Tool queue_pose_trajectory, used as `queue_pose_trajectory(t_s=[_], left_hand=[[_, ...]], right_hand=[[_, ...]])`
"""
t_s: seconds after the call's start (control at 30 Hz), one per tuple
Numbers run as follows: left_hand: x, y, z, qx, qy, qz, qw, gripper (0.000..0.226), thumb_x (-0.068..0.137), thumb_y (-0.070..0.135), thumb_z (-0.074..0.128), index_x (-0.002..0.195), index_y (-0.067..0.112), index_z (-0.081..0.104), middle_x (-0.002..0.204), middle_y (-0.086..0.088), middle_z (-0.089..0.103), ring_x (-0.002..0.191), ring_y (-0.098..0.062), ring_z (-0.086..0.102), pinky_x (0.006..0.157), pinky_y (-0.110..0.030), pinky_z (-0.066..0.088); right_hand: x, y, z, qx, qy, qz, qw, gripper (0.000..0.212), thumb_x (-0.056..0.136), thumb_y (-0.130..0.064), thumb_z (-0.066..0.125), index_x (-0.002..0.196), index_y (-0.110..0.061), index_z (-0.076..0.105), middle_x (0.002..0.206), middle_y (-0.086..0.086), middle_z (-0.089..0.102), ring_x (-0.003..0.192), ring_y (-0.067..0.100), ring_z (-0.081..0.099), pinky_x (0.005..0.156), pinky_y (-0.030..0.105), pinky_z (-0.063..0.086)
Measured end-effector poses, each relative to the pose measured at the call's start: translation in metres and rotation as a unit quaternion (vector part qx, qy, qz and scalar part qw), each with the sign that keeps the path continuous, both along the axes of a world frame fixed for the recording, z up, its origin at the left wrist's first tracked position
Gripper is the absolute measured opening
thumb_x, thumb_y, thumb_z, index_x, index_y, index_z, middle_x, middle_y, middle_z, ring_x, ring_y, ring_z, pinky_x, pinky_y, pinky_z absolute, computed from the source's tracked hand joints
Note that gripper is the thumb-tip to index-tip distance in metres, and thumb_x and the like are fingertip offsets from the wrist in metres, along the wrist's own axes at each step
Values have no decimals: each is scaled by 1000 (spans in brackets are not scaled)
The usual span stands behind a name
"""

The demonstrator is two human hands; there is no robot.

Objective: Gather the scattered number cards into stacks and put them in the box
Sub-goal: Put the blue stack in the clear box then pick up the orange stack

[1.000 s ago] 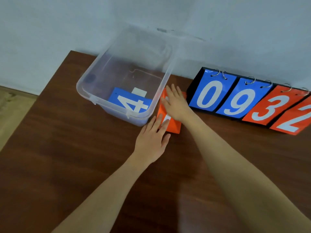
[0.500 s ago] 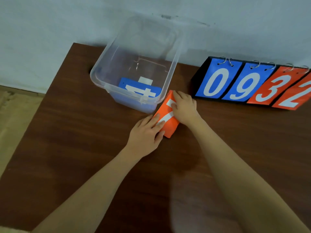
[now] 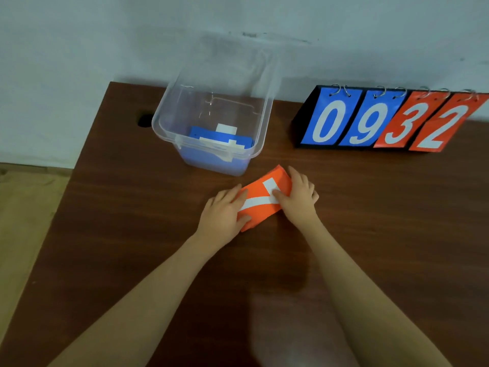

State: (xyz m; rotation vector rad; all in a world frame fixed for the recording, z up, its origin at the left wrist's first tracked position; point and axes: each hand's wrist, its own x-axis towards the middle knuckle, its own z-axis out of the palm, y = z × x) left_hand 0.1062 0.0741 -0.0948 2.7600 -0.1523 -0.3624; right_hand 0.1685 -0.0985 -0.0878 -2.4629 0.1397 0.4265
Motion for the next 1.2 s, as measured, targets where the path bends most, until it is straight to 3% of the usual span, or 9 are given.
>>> queue_pose_trajectory(t_s=[0.2,0.37,0.5,0.6,0.67,0.83,0.97,1.1,1.2], left_hand=[[8,-3,7,36,52,-24,998,61,93,41,44,147,28,17,155,4,13,139,-21,14,110,-40,19],[8,-3,14,44,50,-26,997,62,93,40,45,147,25,18,155,1,16,139,-23,16,112,-41,17],[5,-5,19,35,-14,-52,998,61,92,38,47,145,21,23,149,-3,31,133,-22,32,108,-37,24],[1,-6,29,-23,-86,-35,995,54,94,39,43,143,21,27,138,-3,45,124,-20,45,101,-35,34],[-1,-7,41,-62,-133,-36,989,53,96,38,40,144,21,26,135,-4,48,120,-20,48,97,-33,38],[2,-12,82,-143,-249,-84,954,56,94,39,34,145,16,27,132,-7,51,112,-22,55,89,-36,48],[11,-6,120,-225,-323,-90,915,50,95,28,38,141,10,34,114,-10,56,93,-21,57,74,-33,52],[23,1,153,-297,-376,-77,874,45,92,9,48,135,0,41,110,-14,52,98,-13,48,88,-19,41],[34,9,170,-297,-404,-79,862,46,89,-1,52,134,0,42,112,-7,46,97,-9,46,93,-5,30]], right_hand=[[-8,-1,1,73,-26,-67,995,65,84,-20,65,140,-25,33,142,3,36,135,24,31,113,45,13],[-20,-1,10,167,-69,-92,979,53,88,-7,55,134,-28,41,138,-1,39,125,17,42,105,46,41],[-36,-1,27,207,-105,-125,965,47,90,-2,51,129,-27,51,130,-4,47,115,6,46,96,31,48],[-49,-4,48,242,-134,-116,954,43,90,-2,53,127,-23,54,124,-6,52,105,-2,50,78,8,46],[-57,-6,62,257,-152,-99,949,39,90,-3,55,125,-22,56,122,-5,54,106,-1,52,76,4,46],[-64,0,109,279,-211,-46,936,37,88,0,58,118,-23,59,118,-2,59,109,4,55,87,9,46],[-61,7,154,335,-247,-41,908,46,85,6,59,107,-33,61,111,-2,64,106,9,60,87,24,52],[-47,19,188,379,-276,-50,882,46,81,13,56,104,-25,65,108,3,67,103,13,63,87,25,52],[-33,31,205,388,-297,-49,871,47,79,15,55,102,-25,65,107,6,67,103,15,63,89,26,51]])
